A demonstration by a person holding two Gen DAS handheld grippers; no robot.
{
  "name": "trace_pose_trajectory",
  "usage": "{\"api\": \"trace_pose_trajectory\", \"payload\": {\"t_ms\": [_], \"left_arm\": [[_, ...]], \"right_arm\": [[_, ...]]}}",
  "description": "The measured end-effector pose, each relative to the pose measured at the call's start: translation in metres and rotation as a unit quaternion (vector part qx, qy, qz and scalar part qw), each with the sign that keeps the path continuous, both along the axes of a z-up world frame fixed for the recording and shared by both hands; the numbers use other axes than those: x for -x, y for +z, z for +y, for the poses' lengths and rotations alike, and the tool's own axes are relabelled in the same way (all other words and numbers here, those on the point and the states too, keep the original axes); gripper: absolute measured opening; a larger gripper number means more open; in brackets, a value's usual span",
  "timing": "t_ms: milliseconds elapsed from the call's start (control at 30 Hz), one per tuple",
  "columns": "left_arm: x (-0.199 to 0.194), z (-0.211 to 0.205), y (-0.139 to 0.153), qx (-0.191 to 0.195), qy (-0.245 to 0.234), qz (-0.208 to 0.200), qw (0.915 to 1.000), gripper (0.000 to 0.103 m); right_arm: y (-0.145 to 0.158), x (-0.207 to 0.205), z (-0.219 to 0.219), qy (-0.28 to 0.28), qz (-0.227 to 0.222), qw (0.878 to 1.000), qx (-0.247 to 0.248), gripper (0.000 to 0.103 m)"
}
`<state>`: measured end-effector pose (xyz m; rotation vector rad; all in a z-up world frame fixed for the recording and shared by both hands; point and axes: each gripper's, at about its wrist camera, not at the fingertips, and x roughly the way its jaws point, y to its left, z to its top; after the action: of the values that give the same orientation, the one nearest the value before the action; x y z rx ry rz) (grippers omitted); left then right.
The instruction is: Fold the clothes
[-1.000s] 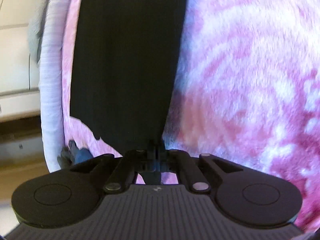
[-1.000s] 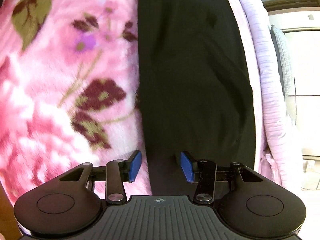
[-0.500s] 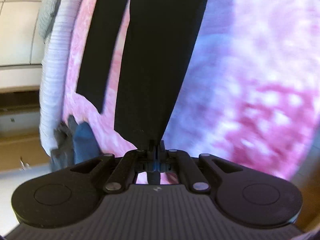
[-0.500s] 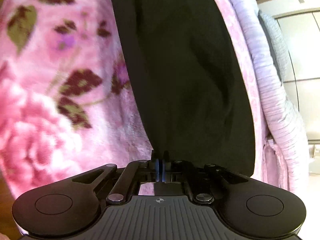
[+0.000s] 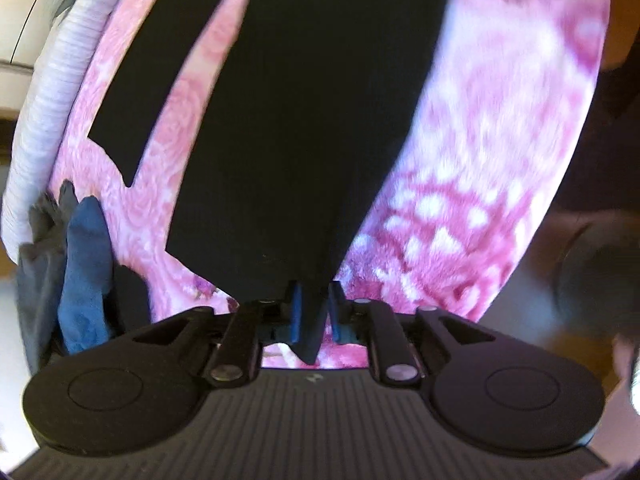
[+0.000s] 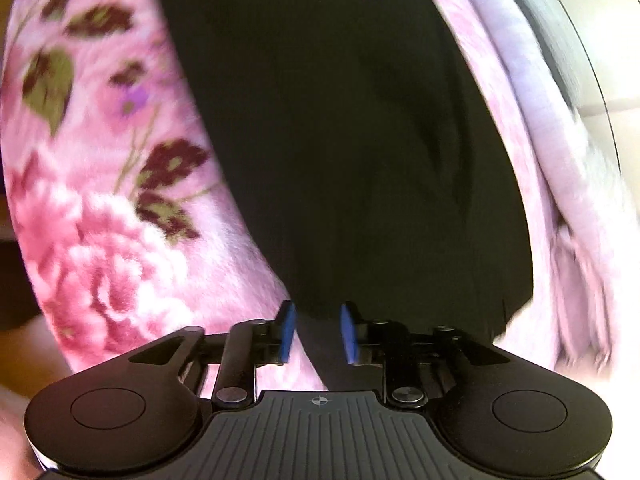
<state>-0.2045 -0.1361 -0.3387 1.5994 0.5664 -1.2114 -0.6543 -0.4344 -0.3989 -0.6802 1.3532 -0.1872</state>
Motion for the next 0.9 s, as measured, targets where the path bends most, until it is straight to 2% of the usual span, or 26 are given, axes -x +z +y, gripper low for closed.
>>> {"api": "trace_pose_trajectory", "payload": {"t_ms": [67,133,200,333,400,467,600,733,800,900], "left_arm": [[-0.006,-0.004,0.016,0.014,0.002,0.014,0.9998,0.021],[-0.015,-0.012,0.032,0.029,0.000,0.021,0.9994,0.032],[-0.031,-0.033,0.038,0.042,0.000,0.012,0.9991,0.033],[-0.066,-0.105,0.041,0.065,0.029,-0.009,0.9974,0.033],[-0.079,-0.145,0.042,0.073,0.039,-0.017,0.9964,0.034],[-0.090,-0.188,0.043,0.082,0.044,-0.025,0.9953,0.040],[-0.105,-0.269,0.034,0.087,0.042,-0.028,0.9949,0.042],[-0.109,-0.334,0.012,0.072,0.013,-0.015,0.9972,0.042],[-0.111,-0.359,-0.001,0.070,-0.005,-0.014,0.9974,0.043],[-0.127,-0.397,-0.022,0.072,0.002,-0.003,0.9974,0.053]], "right_arm": [[0.018,-0.010,-0.011,-0.040,-0.021,0.999,-0.002,0.032],[0.034,-0.024,-0.030,-0.077,-0.046,0.996,-0.003,0.034],[0.049,-0.032,-0.049,-0.111,-0.076,0.991,-0.003,0.036],[0.063,-0.064,-0.113,-0.157,-0.121,0.980,-0.021,0.039],[0.069,-0.072,-0.157,-0.158,-0.135,0.978,-0.030,0.040],[0.072,-0.085,-0.203,-0.154,-0.145,0.977,-0.039,0.041],[0.075,-0.107,-0.289,-0.130,-0.137,0.980,-0.063,0.041],[0.069,-0.145,-0.362,-0.106,-0.107,0.983,-0.104,0.042],[0.060,-0.159,-0.383,-0.083,-0.087,0.987,-0.109,0.043],[0.047,-0.179,-0.402,-0.056,-0.060,0.990,-0.116,0.045]]}}
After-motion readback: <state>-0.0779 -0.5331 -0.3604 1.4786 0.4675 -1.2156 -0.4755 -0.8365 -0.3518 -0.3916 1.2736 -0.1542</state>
